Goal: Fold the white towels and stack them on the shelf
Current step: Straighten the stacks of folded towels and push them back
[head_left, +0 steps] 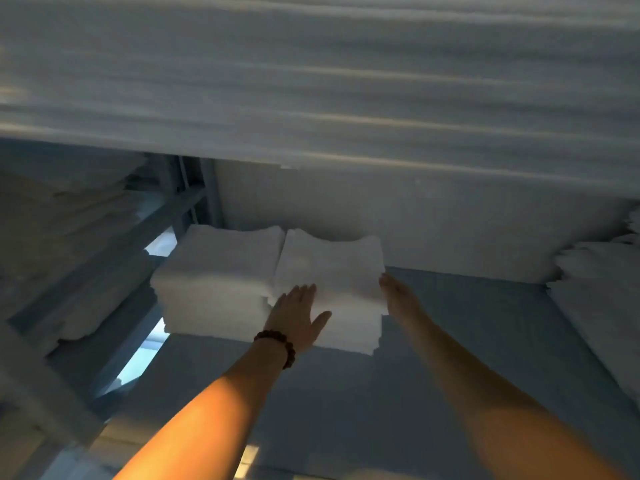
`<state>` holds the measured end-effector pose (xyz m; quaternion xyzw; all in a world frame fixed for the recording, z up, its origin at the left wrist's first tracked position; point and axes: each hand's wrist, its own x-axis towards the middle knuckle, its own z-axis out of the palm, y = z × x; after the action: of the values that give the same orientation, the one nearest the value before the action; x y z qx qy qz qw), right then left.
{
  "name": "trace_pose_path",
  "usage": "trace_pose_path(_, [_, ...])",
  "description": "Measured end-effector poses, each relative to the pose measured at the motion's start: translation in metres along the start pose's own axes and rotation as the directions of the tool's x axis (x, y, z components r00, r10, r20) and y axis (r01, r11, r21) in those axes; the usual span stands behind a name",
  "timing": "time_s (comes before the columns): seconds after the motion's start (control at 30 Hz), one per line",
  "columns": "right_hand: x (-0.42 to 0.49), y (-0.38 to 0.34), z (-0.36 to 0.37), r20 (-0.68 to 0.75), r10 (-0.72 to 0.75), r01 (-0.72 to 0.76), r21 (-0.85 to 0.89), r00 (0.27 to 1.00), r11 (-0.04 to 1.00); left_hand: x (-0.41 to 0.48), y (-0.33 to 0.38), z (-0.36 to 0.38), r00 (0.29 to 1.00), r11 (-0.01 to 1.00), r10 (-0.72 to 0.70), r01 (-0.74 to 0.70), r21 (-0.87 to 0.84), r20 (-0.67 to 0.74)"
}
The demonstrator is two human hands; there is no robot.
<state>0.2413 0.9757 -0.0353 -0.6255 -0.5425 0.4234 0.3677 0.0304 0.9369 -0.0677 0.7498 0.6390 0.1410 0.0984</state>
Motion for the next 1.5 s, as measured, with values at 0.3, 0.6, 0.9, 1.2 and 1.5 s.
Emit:
trace_pose_path(0.3, [-0.098, 0.003, 0.061, 0.1, -0.195, 0.217, -0.313, 0.976, 0.925, -0.08, -0.004, -0.017, 0.976, 0.992, -0.107, 0.092, -0.089, -0.189])
trace_pose_path(0.6, [-0.137, -0.019, 0.165, 0.18, -0.266, 0.32, -0.489, 0.947, 0.811, -0.112, -0.093, -0.049, 0.975, 0.988, -0.155, 0.151, -0.037, -0.157])
trace_pose_path(0.9, [-0.133, -0.052, 0.245, 0.107, -0.282, 0.293, -0.552, 0.953, 0.781, -0.118, -0.187, -0.068, 0.989, 0.989, -0.132, 0.127, -0.081, -0.064])
trace_pose_path(1.2, [-0.061, -0.047, 0.245, 0.019, -0.481, 0.384, -0.629, 0.877, 0.676, -0.069, -0.225, -0.05, 0.955, 0.997, -0.083, 0.081, -0.019, -0.283])
trace_pose_path(1.5, [0.031, -0.023, 0.273, 0.218, -0.621, 0.445, -0.864, 0.753, 0.235, 0.016, -0.256, -0.006, 0.882, 0.944, 0.022, 0.136, 0.299, -0.47])
